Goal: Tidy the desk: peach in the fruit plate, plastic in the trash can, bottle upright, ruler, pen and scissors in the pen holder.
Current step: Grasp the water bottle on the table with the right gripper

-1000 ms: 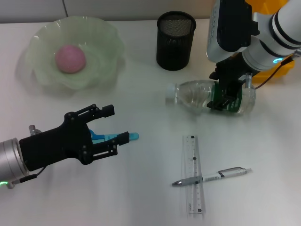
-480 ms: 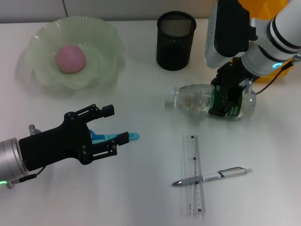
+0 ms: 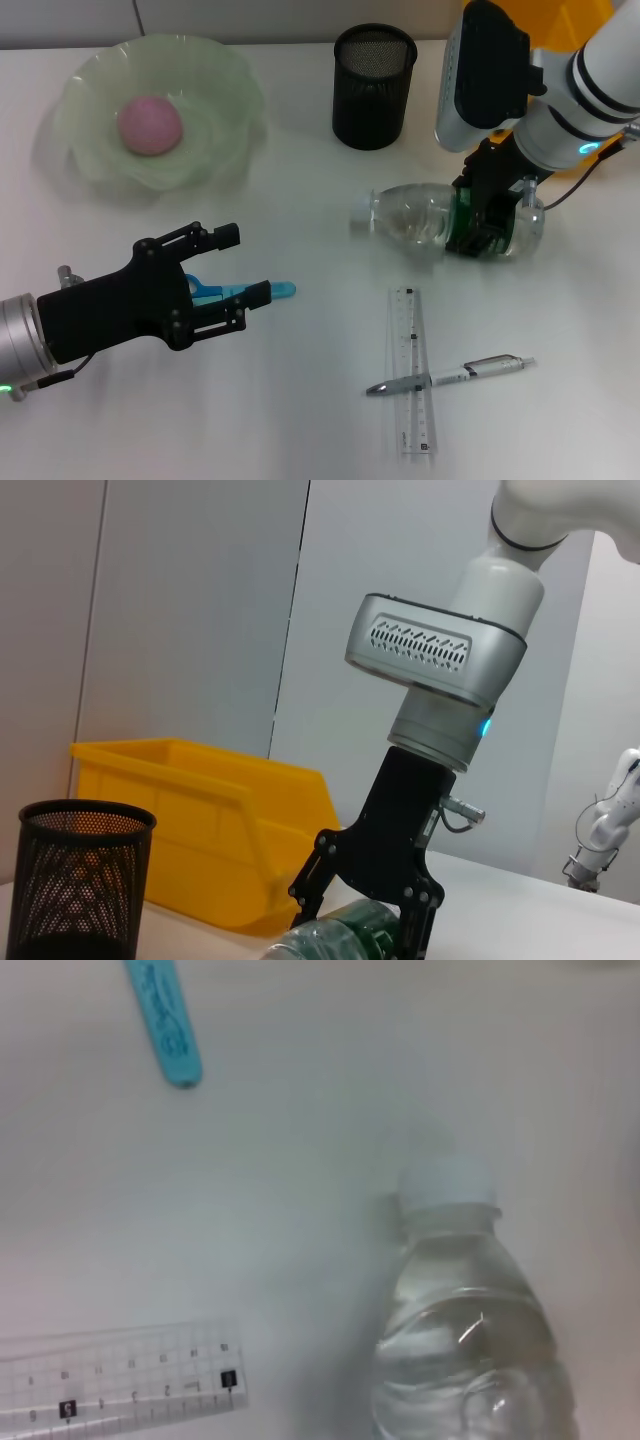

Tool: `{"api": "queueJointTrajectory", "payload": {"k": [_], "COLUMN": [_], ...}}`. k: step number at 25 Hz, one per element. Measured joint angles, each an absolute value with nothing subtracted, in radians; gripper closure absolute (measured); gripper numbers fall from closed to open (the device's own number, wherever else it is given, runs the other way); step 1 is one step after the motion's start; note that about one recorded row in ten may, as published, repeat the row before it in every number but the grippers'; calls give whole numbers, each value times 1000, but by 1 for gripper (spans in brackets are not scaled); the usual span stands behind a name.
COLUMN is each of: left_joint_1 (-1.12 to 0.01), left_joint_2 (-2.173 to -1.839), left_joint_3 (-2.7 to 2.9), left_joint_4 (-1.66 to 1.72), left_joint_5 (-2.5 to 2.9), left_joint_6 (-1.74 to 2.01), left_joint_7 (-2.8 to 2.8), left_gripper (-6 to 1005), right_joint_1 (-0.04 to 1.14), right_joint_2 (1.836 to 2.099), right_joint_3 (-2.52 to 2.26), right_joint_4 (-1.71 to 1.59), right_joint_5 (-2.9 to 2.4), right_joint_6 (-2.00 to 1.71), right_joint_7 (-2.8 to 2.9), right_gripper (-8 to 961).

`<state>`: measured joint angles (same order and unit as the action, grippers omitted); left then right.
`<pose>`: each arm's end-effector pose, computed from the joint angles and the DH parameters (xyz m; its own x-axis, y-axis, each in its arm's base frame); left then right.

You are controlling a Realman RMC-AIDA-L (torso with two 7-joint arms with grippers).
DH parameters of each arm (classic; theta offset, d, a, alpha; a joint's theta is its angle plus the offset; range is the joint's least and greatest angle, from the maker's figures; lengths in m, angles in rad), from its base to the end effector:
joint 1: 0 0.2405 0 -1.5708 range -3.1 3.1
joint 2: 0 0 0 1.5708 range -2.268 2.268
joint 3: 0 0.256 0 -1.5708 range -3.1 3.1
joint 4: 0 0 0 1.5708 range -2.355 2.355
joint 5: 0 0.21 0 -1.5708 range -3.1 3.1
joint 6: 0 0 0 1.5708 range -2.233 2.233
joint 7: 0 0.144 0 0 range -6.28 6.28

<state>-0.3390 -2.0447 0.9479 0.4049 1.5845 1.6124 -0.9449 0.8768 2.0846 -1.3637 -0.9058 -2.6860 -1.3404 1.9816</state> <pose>-0.2931 0.2600 -0.0254 0.7220 0.1804 0.6680 0.3921 -0.9021 -0.1802 0.1745 0.4032 -0.0399 0.8601 -0.1444 0.4893 -0.0231 -0.9692 -0.2453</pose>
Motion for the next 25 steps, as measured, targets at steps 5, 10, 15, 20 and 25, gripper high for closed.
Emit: {"api": "queueJointTrajectory", "payload": {"k": [5, 10, 15, 20, 25], "left_joint_1": [-340, -342, -341, -338, -337], "left_joint_2": [-2044, -2041, -2040, -2040, -2040], "left_joint_3": [949, 950, 950, 950, 949], "left_joint_4": [405, 405, 405, 405, 405], "left_joint_5": [1585, 1585, 1585, 1585, 1584], "left_joint_6": [1613, 1613, 1615, 1616, 1617], "left_joint_7": [-944, -944, -945, -945, -945], "left_gripper": [313, 314, 315, 316, 317], "right_joint_1": [878, 874, 874, 873, 873], "right_joint_2": [2085, 2085, 2086, 2086, 2086], "right_joint_3": [-1364, -1365, -1368, -1376, -1377], "right_joint_4": [-892, -891, -883, -882, -882], "right_joint_5": [-2686, -2685, -2684, -2682, -2682], "right_joint_6": [-1331, -1326, -1326, -1325, -1325], "right_joint_7": [1982, 1982, 1982, 1982, 1982], "right_gripper": [153, 154, 155, 156, 157]}}
